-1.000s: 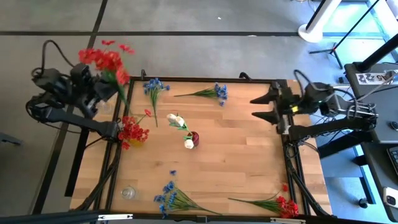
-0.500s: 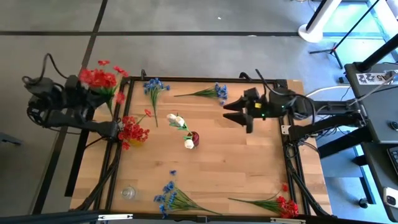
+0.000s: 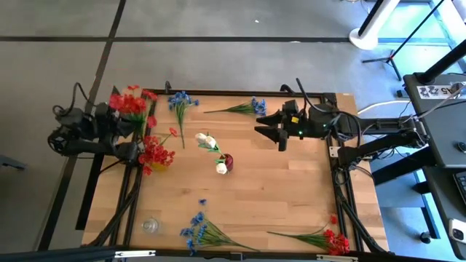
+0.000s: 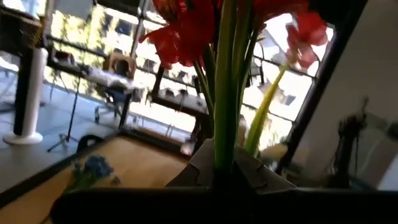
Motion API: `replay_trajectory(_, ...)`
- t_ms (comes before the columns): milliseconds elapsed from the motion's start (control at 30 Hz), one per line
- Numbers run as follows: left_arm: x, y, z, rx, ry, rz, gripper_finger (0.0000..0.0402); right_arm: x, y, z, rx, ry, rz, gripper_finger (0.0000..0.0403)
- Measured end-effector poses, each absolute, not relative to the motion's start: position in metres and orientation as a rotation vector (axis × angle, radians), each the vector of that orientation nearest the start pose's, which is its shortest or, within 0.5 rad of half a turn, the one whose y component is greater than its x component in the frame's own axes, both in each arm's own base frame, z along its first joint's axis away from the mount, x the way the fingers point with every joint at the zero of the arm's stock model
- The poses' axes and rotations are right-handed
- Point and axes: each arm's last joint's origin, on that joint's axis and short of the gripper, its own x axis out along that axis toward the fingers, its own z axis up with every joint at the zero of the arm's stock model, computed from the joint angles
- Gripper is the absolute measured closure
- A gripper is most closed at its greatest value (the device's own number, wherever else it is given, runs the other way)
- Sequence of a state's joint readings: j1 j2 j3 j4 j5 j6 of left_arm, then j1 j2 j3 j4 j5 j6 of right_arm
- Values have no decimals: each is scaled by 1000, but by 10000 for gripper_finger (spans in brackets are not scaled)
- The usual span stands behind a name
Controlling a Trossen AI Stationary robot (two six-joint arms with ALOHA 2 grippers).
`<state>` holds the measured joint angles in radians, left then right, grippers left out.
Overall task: Sort flowers into vase by color
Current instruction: Put the top red flowers into the yellow vase
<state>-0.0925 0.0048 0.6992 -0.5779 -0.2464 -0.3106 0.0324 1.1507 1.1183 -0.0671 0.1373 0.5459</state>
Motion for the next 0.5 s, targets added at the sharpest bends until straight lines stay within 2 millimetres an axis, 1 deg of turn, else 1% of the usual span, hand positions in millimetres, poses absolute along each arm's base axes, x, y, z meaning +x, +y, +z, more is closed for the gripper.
replay_trajectory(67, 2, 6, 315, -313, -98, 107, 395, 255, 4, 387, 549, 70, -133, 181)
replay_trajectory(167, 7, 6, 309, -294, -66, 130, 395, 255, 4, 386, 575, 70, -136, 181)
replay_trajectory(300, 8, 6, 309, -288, -80, 122, 395, 255, 4, 387, 594, 65, -136, 181)
replay_trajectory(367, 10, 6, 304, -282, -49, 132, 394, 255, 4, 387, 595, 63, -141, 181)
replay_trajectory(433, 12, 6, 304, -284, -59, 130, 394, 255, 4, 387, 605, 62, -144, 181)
replay_trajectory(500, 15, 5, 299, -282, -42, 139, 394, 255, 4, 387, 620, 61, -145, 181)
